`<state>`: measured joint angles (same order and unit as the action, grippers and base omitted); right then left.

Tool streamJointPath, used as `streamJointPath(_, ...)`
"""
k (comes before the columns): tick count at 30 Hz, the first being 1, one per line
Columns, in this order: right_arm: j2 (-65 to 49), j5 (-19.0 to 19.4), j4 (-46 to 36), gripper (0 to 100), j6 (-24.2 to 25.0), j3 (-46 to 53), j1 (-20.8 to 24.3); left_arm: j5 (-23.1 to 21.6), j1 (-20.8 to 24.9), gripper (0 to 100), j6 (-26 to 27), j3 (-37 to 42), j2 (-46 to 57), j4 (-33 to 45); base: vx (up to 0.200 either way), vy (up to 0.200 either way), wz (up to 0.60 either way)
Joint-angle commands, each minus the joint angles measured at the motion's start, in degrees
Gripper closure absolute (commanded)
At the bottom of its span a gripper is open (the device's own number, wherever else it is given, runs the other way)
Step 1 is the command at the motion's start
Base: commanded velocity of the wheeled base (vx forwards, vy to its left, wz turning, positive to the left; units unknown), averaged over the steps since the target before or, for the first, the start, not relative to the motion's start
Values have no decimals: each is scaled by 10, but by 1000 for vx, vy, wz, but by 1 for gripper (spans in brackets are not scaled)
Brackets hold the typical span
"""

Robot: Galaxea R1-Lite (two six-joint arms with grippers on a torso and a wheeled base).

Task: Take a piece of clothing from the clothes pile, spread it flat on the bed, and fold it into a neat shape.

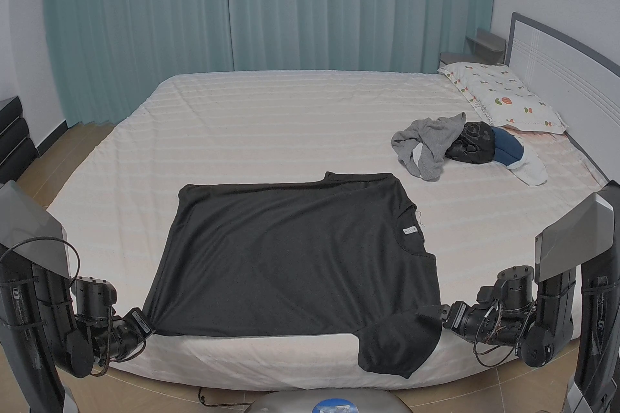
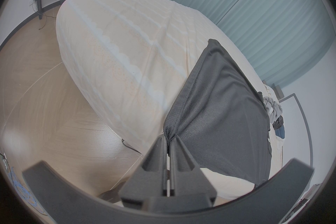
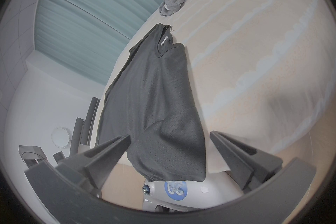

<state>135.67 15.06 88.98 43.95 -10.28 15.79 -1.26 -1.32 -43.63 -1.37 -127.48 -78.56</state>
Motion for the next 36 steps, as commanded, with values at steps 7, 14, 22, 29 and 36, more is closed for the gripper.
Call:
streamJointPath(7, 5, -9, 5, 100, -21, 20, -20, 0, 0, 100, 0, 2, 0, 0, 0, 0, 0)
streamJointPath(14, -17, -7, 6, 100, -40, 70, -36, 0, 2, 100, 2, 9, -1, 0, 0, 0, 0)
streamJointPath(22, -31, -7, 3, 100, -55, 103, -48, 2, 1, 100, 16, 11, -3, 1, 0, 0, 0)
streamJointPath(29, -63, -8, -56, 100, -72, 103, -56, 2, 1, 100, 28, 11, 0, 11, 0, 0, 0)
streamJointPath(36, -89, -8, -118, 100, -106, 103, -57, 3, 0, 100, 64, 11, 5, 57, 0, 0, 0)
